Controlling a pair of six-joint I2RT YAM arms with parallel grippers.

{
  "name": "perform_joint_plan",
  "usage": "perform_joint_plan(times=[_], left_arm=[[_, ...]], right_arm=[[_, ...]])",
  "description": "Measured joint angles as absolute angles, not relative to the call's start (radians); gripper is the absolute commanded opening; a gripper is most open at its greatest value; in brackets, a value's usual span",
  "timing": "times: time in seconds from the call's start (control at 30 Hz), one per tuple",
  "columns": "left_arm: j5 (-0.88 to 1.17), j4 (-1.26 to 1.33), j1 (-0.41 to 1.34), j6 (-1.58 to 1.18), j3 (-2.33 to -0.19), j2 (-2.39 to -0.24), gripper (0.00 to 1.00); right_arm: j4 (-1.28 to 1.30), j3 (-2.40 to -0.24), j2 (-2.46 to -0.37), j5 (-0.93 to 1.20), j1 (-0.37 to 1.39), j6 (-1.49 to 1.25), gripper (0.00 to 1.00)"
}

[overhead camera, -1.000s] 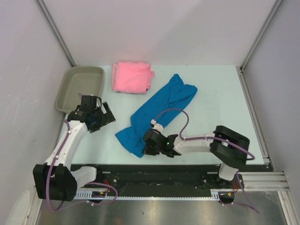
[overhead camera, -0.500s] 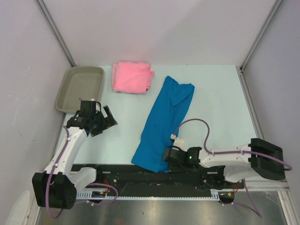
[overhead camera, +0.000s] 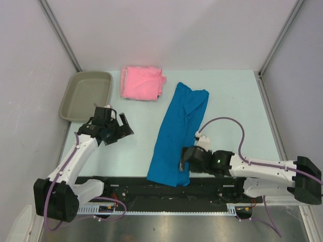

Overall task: Fold and stack the t-shirts
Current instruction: Fold the tshirt

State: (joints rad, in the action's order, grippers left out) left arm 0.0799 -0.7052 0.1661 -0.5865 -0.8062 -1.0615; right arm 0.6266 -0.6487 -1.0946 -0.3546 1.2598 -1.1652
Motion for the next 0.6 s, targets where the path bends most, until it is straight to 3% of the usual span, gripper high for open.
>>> perform_joint_plan(times=[0.2, 0.37, 0.6], left_arm=[[0.064, -0.685, 0.279, -0.595, -0.883, -1.195, 1.00], [0.056, -0.651, 0.329, -0.612, -0.919, -1.266, 1.00], [0.054, -0.634, 0.334, -0.621, -0.922, -1.328, 1.00]], right_arm=[[0.525, -0.764, -1.121, -0.336, 0.855, -0.997, 1.00], [0.384, -0.831, -1.283, -0.283, 0.450, -0.879, 1.00], [0.231, -0.965, -1.618, -0.171, 0.284, -0.807, 1.00]])
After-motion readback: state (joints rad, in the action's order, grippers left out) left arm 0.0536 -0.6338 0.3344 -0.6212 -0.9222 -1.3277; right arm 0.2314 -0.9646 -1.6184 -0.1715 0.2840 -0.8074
